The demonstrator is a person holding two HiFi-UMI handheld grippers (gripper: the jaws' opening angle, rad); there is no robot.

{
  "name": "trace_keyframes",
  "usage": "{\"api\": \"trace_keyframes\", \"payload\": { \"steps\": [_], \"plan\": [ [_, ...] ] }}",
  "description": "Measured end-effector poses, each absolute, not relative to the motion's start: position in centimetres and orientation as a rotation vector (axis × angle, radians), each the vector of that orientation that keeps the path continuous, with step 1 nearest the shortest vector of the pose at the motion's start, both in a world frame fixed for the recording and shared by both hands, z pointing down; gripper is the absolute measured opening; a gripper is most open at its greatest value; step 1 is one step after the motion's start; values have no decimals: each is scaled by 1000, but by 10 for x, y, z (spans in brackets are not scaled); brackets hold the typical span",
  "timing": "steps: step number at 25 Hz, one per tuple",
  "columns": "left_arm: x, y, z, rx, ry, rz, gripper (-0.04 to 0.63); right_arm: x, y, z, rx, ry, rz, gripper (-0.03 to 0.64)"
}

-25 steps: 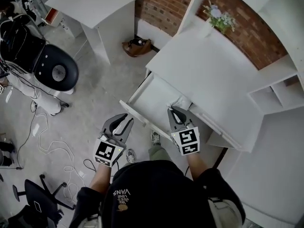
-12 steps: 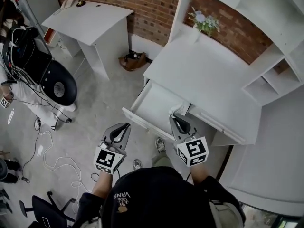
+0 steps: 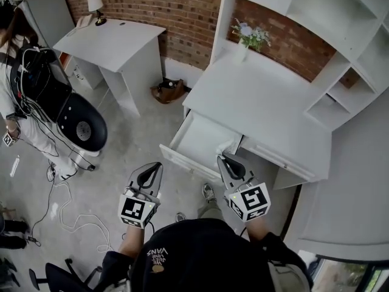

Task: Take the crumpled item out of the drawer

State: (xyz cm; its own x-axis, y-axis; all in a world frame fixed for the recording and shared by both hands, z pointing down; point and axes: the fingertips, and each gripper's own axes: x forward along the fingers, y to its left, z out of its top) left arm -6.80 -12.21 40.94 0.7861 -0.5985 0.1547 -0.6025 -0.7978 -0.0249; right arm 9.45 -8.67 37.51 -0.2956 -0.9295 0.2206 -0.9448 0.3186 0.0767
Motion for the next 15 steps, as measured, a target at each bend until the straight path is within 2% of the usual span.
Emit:
{"api": "trace_keyframes", "payload": {
  "steps": [15],
  "plan": [
    [-73, -89, 392, 3002, -884, 217, 9, 68, -47, 361, 1779, -2361, 114, 5]
  ]
}}
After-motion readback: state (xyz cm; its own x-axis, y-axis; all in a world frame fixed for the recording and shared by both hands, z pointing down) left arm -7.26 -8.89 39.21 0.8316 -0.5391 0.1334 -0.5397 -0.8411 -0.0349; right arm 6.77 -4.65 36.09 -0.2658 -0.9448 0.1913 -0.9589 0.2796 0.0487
